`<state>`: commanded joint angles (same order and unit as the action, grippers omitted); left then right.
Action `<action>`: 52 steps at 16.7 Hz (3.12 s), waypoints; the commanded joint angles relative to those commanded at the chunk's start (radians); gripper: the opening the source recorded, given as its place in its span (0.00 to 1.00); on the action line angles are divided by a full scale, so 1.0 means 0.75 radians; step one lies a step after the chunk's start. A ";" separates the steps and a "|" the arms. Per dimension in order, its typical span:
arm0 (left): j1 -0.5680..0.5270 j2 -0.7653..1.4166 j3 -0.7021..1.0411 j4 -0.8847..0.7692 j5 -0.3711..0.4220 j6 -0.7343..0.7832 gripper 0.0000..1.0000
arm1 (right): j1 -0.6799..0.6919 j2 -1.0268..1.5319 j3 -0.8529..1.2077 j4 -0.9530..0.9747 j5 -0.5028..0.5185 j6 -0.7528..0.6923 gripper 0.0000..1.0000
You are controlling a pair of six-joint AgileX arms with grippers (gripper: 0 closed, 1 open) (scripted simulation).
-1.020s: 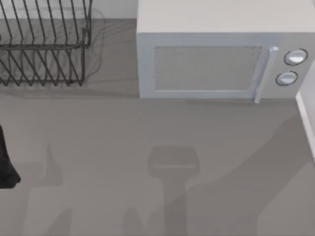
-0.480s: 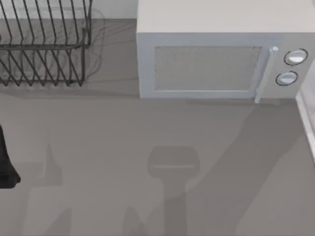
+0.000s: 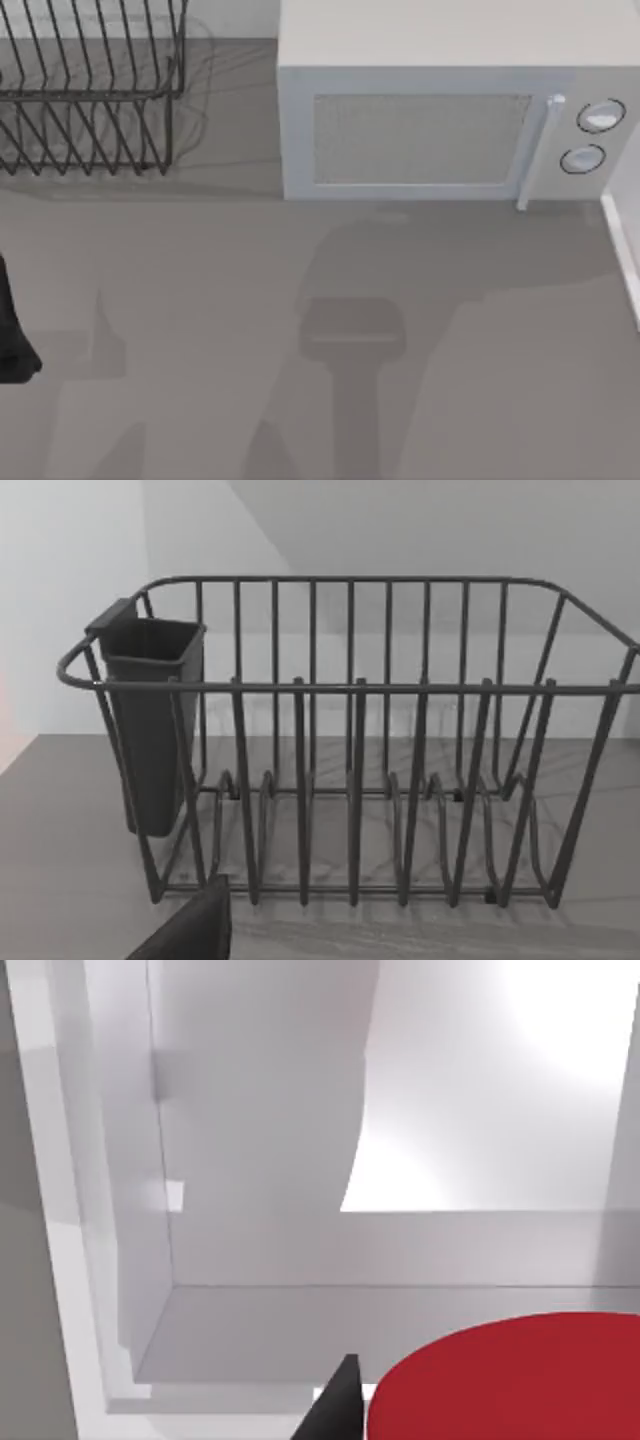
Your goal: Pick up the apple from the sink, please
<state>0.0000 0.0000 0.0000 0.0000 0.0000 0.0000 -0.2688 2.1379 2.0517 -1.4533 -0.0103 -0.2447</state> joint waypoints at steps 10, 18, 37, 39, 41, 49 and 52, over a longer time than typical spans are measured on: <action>0.000 0.000 0.000 0.000 0.000 0.000 1.00 | 0.052 -0.051 0.046 -0.078 -0.004 0.050 0.00; 0.000 0.000 0.000 0.000 0.000 0.000 1.00 | 0.564 -0.187 -0.107 -0.104 -0.056 0.585 0.00; 0.000 0.000 0.000 0.000 0.000 0.000 1.00 | 1.115 -0.176 -0.410 0.129 -0.047 1.105 0.00; 0.000 0.000 0.000 0.000 0.000 0.000 1.00 | 1.110 -0.147 -0.537 0.246 -0.050 1.106 0.00; 0.000 0.000 0.000 0.000 0.000 0.000 1.00 | 1.108 -0.129 -0.652 0.378 -0.034 1.109 0.00; 0.000 0.000 0.000 0.000 0.000 0.000 1.00 | 1.130 -0.139 -0.758 0.577 0.016 1.120 0.00; 0.000 0.000 0.000 0.000 0.000 0.000 1.00 | 1.130 -0.139 -0.758 0.577 0.016 1.120 0.15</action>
<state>0.0000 0.0000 0.0000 0.0000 0.0000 0.0000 0.5785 2.0337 1.4834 -1.0204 0.0017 0.5956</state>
